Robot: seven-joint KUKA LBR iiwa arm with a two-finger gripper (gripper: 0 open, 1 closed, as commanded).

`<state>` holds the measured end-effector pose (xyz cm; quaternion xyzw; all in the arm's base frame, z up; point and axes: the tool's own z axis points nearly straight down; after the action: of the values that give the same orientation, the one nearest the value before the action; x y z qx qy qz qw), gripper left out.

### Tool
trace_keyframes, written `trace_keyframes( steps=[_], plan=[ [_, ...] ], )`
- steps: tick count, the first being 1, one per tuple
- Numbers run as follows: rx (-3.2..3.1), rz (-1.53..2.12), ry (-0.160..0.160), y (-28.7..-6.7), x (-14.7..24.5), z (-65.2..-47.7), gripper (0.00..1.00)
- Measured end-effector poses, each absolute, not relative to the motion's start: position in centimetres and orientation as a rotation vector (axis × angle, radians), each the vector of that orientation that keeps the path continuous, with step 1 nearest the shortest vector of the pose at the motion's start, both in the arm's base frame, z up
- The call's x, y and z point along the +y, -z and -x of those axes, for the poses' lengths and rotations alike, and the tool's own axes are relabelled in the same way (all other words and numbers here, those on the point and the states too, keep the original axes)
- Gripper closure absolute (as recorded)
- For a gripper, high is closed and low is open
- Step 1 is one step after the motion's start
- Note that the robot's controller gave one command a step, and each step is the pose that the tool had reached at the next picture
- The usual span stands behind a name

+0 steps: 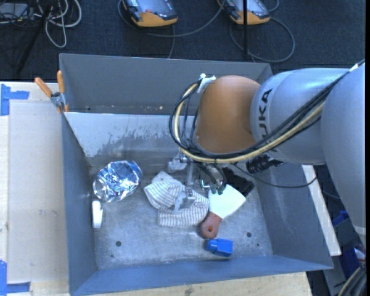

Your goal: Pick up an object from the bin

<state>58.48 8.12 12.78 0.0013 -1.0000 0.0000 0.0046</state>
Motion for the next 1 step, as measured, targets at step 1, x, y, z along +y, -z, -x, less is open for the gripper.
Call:
trace_keyframes(
  steps=[1],
  plan=[
    [-3.14, -0.001, 0.001, -13.19, 8.09, -58.68, 0.0]
  ],
)
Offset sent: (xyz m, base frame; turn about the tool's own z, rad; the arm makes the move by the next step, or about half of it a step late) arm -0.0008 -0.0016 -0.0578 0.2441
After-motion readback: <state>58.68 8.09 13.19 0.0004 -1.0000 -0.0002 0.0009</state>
